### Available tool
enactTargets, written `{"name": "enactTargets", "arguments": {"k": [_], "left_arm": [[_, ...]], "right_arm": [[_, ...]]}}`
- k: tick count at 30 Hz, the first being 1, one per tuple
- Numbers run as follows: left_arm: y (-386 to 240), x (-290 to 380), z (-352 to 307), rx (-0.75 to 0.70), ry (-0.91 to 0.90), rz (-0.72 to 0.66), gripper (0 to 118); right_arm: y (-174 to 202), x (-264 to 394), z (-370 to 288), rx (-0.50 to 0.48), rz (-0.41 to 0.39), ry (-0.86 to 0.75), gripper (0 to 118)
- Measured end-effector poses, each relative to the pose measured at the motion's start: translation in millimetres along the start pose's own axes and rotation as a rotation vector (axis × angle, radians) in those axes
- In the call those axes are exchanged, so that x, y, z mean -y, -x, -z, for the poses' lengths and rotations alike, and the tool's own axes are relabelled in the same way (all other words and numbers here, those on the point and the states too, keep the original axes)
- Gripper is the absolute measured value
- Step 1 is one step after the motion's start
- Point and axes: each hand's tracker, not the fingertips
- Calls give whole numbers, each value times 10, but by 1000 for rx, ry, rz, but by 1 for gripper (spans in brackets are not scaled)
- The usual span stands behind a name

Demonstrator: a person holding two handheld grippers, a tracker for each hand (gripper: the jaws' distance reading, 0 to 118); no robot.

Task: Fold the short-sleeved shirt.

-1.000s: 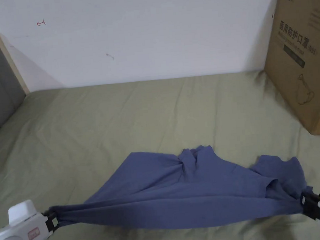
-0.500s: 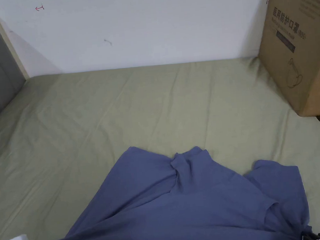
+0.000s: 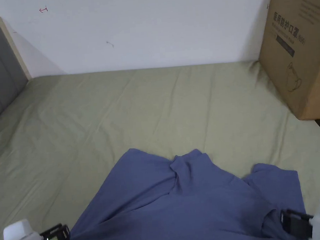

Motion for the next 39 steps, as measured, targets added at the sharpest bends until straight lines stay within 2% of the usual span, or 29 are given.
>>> {"name": "enactTargets", "arguments": {"k": [3,6,11,13,17,18,19,20,21,22,26,36,37,38,39], "left_arm": [[-203,-287,-347,72,-160,0,110],[-487,-513,-623,70,-269,16,110],[-790,-639,-907,115,-480,83,109],[-893,-630,-993,126,-534,113,103],[-1015,-573,-1083,168,-597,166,83],[-1024,-566,-1075,179,-599,186,67],[-1037,-554,-1078,183,-593,195,37],[-1056,-540,-1075,188,-588,214,15],[-1066,-520,-1078,177,-588,221,3],[-1062,-523,-1071,181,-578,228,0],[-972,-473,-1064,171,-540,232,0],[-183,-133,-490,14,-176,198,0],[-112,-112,-411,19,-128,185,5],[-37,-80,-334,19,-75,170,15],[26,-44,-239,1,-23,148,32]], "right_arm": [[205,-403,-307,-22,-53,-171,100],[437,-708,-587,-50,-101,-326,100],[760,-946,-906,-61,-131,-485,99],[837,-970,-974,-60,-133,-520,94],[918,-958,-1042,-28,-175,-577,83],[936,-946,-1063,-27,-190,-583,70],[952,-933,-1078,-26,-202,-590,42],[957,-924,-1068,-25,-210,-596,15],[968,-914,-1062,-11,-223,-602,0],[977,-902,-1065,-5,-232,-605,0],[1067,-857,-1087,-26,-256,-591,0],[1127,-849,-924,-72,-266,-535,0],[1142,-845,-906,-79,-267,-527,0],[1163,-835,-890,-82,-266,-524,0],[1186,-824,-874,-86,-266,-519,0]]}}
